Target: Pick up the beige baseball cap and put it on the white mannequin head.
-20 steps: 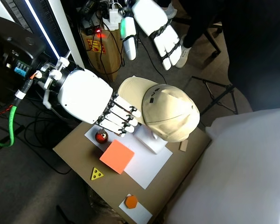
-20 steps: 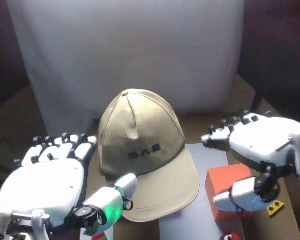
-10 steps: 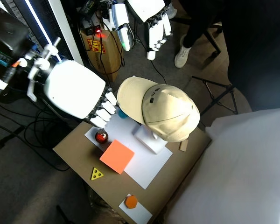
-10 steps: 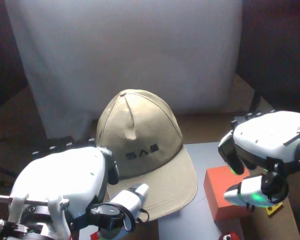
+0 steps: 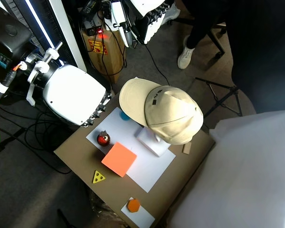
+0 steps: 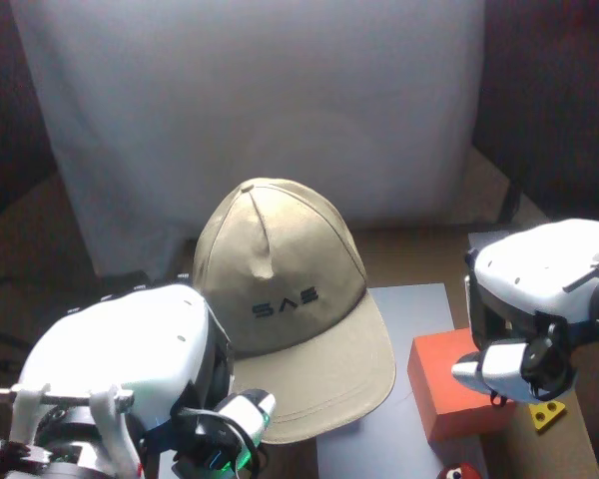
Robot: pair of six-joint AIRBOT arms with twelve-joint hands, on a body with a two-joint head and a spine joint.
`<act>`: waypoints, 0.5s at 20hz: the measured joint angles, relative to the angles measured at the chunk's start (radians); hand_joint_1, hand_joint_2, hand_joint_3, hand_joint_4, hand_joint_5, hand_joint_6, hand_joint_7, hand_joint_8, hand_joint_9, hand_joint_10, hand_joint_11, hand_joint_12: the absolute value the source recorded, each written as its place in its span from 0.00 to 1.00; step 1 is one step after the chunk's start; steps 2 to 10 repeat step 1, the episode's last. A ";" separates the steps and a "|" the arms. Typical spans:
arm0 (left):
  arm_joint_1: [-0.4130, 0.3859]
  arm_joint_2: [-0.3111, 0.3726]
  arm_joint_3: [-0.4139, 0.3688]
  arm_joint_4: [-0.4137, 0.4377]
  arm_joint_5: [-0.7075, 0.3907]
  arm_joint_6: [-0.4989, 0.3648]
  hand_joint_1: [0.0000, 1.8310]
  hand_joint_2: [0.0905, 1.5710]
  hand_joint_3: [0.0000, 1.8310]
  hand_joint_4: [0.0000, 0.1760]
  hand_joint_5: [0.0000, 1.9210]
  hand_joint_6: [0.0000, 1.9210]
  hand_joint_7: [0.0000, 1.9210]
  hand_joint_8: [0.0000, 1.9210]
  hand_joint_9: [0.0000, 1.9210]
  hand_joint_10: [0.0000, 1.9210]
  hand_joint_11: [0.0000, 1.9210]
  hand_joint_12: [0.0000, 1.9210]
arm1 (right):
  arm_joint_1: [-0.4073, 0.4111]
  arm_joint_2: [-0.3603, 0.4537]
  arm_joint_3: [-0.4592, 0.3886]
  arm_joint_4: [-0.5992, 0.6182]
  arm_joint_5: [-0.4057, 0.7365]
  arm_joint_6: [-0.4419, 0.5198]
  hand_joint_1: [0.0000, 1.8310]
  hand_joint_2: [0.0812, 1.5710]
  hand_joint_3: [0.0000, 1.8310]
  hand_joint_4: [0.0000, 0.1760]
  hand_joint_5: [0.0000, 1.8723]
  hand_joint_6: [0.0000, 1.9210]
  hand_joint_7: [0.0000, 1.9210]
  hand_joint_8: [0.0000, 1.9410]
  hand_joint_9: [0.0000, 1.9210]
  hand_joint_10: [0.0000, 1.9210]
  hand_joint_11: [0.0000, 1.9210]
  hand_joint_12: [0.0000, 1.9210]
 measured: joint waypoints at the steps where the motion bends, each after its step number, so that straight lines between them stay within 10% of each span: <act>1: 0.002 0.000 -0.004 0.001 -0.004 -0.005 0.48 0.74 0.00 0.00 0.63 1.00 0.70 1.00 0.71 1.00 0.76 1.00 | 0.000 0.000 0.000 0.000 0.001 0.000 0.45 0.85 0.02 1.00 0.78 1.00 0.86 1.00 0.97 1.00 1.00 1.00; 10: 0.002 0.000 -0.004 0.001 -0.004 -0.005 0.48 0.74 0.00 0.00 0.63 1.00 0.70 1.00 0.71 1.00 0.76 1.00 | 0.000 0.000 0.000 0.000 0.001 0.000 0.45 0.85 0.02 1.00 0.78 1.00 0.86 1.00 0.97 1.00 1.00 1.00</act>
